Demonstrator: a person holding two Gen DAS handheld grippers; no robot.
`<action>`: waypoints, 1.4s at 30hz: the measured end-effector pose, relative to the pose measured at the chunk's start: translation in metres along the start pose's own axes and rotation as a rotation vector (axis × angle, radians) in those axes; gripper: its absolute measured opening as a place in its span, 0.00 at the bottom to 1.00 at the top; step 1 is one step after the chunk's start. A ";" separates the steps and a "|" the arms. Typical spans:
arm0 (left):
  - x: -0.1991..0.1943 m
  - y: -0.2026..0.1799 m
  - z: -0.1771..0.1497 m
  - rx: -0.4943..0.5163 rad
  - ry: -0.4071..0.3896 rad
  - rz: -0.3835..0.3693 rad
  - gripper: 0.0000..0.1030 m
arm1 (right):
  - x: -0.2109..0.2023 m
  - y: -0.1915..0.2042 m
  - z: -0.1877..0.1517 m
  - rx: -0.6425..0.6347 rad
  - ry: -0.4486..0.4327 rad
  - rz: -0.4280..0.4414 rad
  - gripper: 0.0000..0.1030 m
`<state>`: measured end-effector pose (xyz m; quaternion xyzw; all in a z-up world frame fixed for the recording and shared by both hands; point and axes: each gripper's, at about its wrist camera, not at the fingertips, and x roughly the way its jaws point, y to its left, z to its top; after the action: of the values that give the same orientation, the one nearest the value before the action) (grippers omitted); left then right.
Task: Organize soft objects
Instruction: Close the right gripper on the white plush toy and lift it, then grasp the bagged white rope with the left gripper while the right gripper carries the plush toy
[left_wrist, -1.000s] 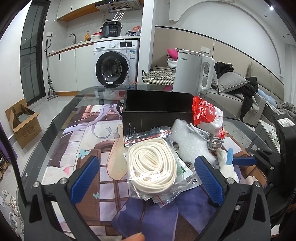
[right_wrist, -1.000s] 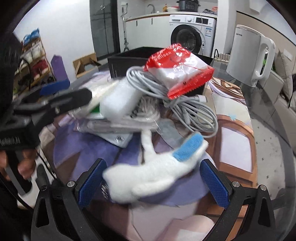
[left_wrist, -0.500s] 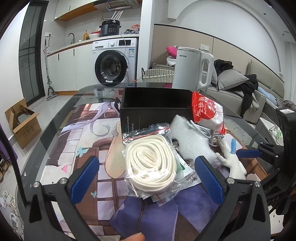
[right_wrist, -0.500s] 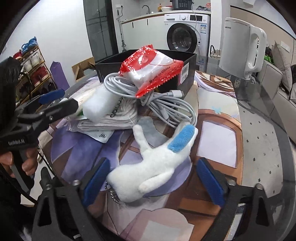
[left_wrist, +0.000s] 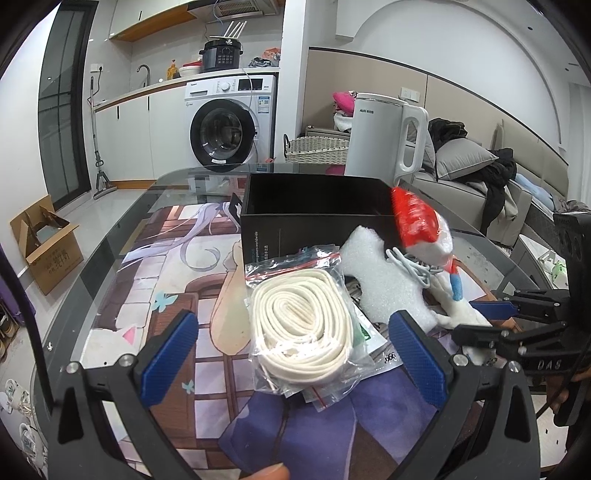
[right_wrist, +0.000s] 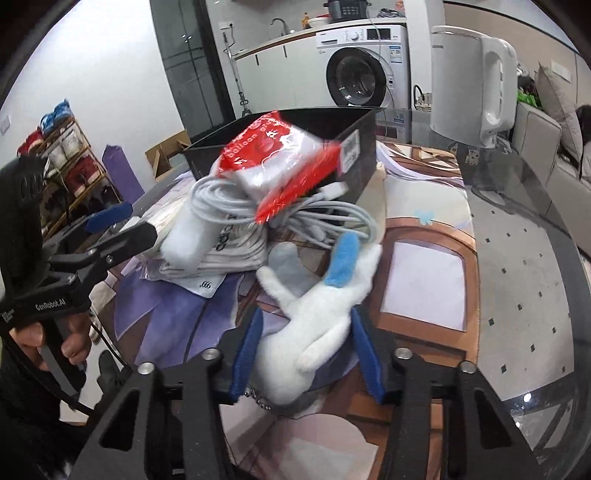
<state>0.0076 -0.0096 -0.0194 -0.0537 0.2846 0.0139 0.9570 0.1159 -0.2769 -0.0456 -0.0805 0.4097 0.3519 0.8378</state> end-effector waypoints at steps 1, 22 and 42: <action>0.000 0.000 0.000 0.000 0.000 0.002 1.00 | -0.001 -0.002 0.000 0.007 -0.001 -0.001 0.40; 0.007 0.005 0.002 -0.020 0.026 0.000 1.00 | -0.007 0.018 -0.006 -0.118 -0.006 -0.076 0.30; 0.035 0.035 -0.007 -0.202 0.146 -0.148 0.73 | -0.032 -0.002 -0.006 -0.073 -0.067 -0.037 0.24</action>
<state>0.0313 0.0239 -0.0475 -0.1714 0.3458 -0.0320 0.9219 0.1002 -0.2978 -0.0260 -0.1065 0.3667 0.3536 0.8539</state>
